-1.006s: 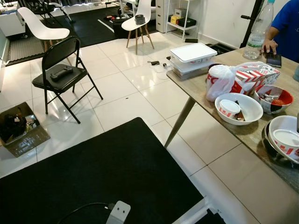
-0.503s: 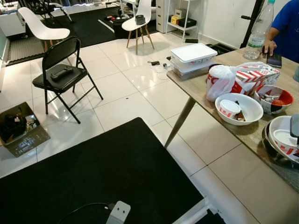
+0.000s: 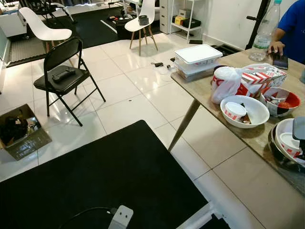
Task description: Restocking fridge
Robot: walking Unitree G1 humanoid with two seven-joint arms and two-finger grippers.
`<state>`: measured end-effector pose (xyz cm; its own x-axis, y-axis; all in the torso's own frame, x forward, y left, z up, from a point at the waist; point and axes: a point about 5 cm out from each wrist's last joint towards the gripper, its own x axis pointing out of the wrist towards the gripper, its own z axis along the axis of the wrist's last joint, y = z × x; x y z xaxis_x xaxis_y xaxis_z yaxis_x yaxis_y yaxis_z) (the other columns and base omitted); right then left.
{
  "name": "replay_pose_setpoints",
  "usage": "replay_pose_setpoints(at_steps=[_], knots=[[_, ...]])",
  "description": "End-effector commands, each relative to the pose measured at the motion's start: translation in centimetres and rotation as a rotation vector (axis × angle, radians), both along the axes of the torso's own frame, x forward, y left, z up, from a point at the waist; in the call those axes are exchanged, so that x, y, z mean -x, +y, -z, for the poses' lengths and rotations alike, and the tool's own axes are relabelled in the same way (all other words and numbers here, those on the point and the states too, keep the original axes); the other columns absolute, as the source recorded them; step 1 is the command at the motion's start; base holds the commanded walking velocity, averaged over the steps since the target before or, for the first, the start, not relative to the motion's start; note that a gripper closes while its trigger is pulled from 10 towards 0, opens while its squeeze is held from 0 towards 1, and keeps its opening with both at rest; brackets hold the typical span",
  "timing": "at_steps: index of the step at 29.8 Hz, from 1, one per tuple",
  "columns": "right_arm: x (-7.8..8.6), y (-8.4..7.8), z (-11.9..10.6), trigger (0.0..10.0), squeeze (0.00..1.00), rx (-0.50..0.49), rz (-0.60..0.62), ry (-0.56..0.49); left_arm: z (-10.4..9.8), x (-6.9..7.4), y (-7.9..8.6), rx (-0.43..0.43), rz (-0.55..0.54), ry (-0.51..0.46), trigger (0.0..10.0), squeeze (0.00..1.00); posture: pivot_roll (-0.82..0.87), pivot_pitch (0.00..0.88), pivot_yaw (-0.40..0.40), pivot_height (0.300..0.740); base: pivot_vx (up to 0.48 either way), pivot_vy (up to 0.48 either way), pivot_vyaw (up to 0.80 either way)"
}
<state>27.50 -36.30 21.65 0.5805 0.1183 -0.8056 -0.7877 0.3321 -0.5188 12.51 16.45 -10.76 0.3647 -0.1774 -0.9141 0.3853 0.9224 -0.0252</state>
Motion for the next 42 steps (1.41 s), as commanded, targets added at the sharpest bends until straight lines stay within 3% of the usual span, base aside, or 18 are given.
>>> replay_pose_setpoints(at_steps=[1,3,4,11,20,27,29,30,34,35,37,38,40,42], knots=[[-0.3,0.6,0.8,4.7,0.0,0.005,-0.024,0.01,0.8,2.5,-0.5,0.028,0.006,0.109,10.0,0.0,-0.05,0.0,-0.023,0.74,0.0,0.0,0.0],[-0.3,0.7,0.9,4.7,0.0,0.005,-0.025,0.009,0.8,2.5,-0.6,0.029,0.005,0.108,10.0,0.0,-0.05,0.0,-0.023,0.74,0.0,0.0,0.0],[-0.4,0.9,1.0,3.0,0.0,0.001,-0.031,0.008,0.7,2.4,-0.6,0.03,0.004,0.107,10.0,0.0,-0.05,0.0,-0.023,0.74,0.0,0.0,0.0],[-0.5,1.1,1.0,2.7,0.0,-0.009,-0.041,0.002,0.7,2.4,-0.6,0.033,0.004,0.107,10.0,0.0,-0.05,0.0,-0.023,0.74,0.0,0.0,0.0],[-0.5,1.0,1.0,3.1,0.0,-0.008,-0.036,0.0,0.7,2.4,-0.6,0.035,0.004,0.107,10.0,0.0,-0.05,0.0,-0.023,0.74,0.0,0.0,0.0],[-0.7,0.9,0.4,1.8,0.0,-0.026,-0.027,-0.039,0.7,2.3,-0.5,0.035,0.003,0.106,10.0,0.0,-0.05,0.0,-0.02,0.74,0.0,0.0,0.0],[-0.8,0.9,-0.1,1.1,0.0,-0.058,-0.033,-0.074,0.7,2.3,-0.6,0.037,0.002,0.106,10.0,0.0,-0.05,0.0,-0.018,0.74,0.0,0.0,0.0],[-0.9,1.2,-0.8,0.0,0.0,-0.102,-0.047,-0.106,0.7,2.3,-0.6,0.038,0.003,0.106,10.0,0.0,-0.05,0.0,-0.016,0.74,0.0,0.0,0.0],[-1.1,1.4,-2.6,0.0,0.0,-0.18,-0.072,-0.184,0.7,2.4,-0.6,0.039,0.004,0.107,10.0,0.0,-0.05,0.0,-0.018,0.74,0.0,0.0,0.0],[-1.1,1.5,-3.4,1.9,0.0,-0.198,-0.081,-0.218,0.7,2.4,-0.6,0.039,0.003,0.107,10.0,0.0,-0.05,0.0,-0.018,0.74,0.0,0.0,0.0],[-1.1,1.5,-4.0,1.4,0.0,-0.222,-0.087,-0.24,0.7,2.4,-0.7,0.039,0.003,0.107,10.0,0.0,-0.05,0.0,-0.019,0.74,0.0,0.0,0.0],[-1.0,1.5,-4.5,0.0,0.0,-0.252,-0.096,-0.256,0.7,2.3,-0.6,0.039,0.002,0.107,10.0,0.0,-0.05,0.0,-0.018,0.74,0.0,0.0,0.0],[-0.8,1.3,-4.9,0.0,0.0,-0.271,-0.095,-0.269,0.7,2.3,-0.6,0.039,0.002,0.107,10.0,0.0,-0.05,0.0,-0.018,0.74,0.0,0.0,0.0],[-0.2,-0.1,-5.2,0.0,0.0,-0.236,-0.035,-0.278,0.7,2.3,-0.6,0.039,0.001,0.106,10.0,0.0,-0.05,0.0,-0.017,0.74,0.0,0.0,0.0]])
